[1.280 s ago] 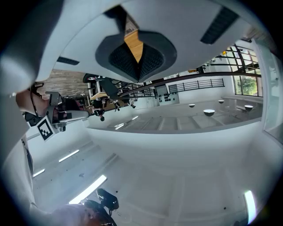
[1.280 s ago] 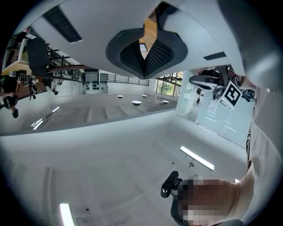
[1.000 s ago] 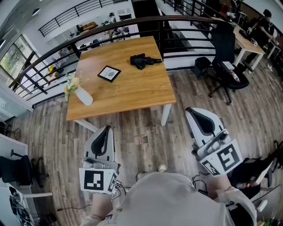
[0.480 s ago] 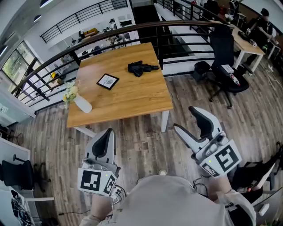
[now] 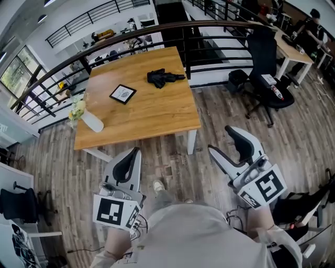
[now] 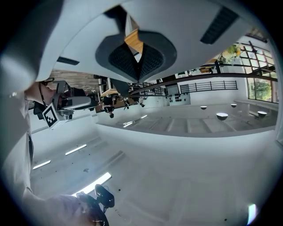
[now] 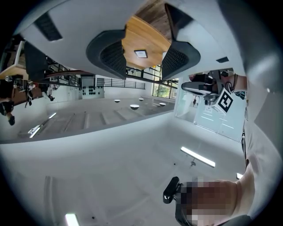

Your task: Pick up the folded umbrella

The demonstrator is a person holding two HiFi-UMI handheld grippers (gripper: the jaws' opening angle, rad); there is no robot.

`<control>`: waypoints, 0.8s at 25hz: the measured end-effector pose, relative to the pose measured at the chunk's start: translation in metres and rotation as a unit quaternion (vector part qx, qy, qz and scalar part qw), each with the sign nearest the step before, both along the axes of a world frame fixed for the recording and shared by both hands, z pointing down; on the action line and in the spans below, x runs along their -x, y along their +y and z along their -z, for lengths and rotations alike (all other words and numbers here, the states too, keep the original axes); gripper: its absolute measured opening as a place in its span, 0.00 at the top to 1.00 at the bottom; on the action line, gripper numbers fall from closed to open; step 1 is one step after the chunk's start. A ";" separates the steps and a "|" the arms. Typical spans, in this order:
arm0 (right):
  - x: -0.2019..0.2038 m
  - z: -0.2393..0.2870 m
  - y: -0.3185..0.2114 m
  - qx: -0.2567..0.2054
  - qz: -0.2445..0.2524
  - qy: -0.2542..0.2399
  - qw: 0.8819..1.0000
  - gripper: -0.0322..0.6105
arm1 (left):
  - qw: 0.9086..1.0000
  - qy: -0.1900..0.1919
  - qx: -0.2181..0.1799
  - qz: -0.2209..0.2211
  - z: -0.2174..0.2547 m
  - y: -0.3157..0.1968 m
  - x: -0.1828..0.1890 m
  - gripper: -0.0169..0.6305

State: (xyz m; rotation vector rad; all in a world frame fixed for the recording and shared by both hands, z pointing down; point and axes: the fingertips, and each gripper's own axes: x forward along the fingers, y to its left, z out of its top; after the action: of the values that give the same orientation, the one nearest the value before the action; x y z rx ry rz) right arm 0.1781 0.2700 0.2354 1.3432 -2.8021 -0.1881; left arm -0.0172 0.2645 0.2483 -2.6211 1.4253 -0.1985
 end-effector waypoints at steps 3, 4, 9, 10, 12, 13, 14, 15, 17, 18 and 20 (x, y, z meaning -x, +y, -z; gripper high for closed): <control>0.000 -0.008 -0.011 0.004 -0.004 0.001 1.000 0.52 | 1.000 -0.001 0.005 -0.004 -0.010 -0.012 0.001 0.95; 0.002 -0.011 -0.015 0.006 -0.003 0.003 1.000 0.52 | 1.000 -0.001 0.006 -0.006 -0.013 -0.016 0.002 0.95; 0.007 -0.023 -0.039 0.006 -0.011 0.012 1.000 0.52 | 1.000 0.007 0.007 -0.022 -0.025 -0.048 0.002 0.95; 0.009 -0.024 -0.045 0.006 -0.014 0.012 1.000 0.52 | 1.000 0.006 0.006 -0.026 -0.025 -0.055 0.002 0.95; 0.013 -0.025 -0.058 0.008 -0.016 0.014 1.000 0.52 | 0.999 0.005 0.000 -0.036 -0.022 -0.070 0.003 0.95; 0.015 -0.025 -0.065 0.010 -0.016 0.017 1.000 0.52 | 0.999 0.004 -0.003 -0.042 -0.019 -0.079 0.003 0.95; 0.018 -0.025 -0.073 0.012 -0.017 0.022 1.000 0.52 | 0.999 0.002 -0.007 -0.049 -0.017 -0.088 0.003 0.95; 0.020 -0.025 -0.081 0.014 -0.019 0.027 0.999 0.52 | 0.998 -0.001 -0.011 -0.055 -0.015 -0.098 0.003 0.95; 0.024 -0.024 -0.101 0.017 -0.028 0.037 0.999 0.52 | 0.998 -0.002 -0.017 -0.065 -0.011 -0.119 0.006 0.95; 0.026 -0.024 -0.113 0.017 -0.035 0.043 0.998 0.52 | 0.998 0.001 -0.016 -0.067 -0.010 -0.131 0.010 0.95; 0.034 -0.024 -0.138 0.017 -0.049 0.059 0.997 0.52 | 0.998 0.009 -0.009 -0.069 -0.010 -0.155 0.021 0.95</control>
State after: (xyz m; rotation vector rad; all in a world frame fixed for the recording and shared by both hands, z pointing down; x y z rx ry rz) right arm 0.1437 0.1324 0.2594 1.4094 -2.6256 -0.2093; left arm -0.0385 0.1093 0.2585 -2.6995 1.2372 -0.1456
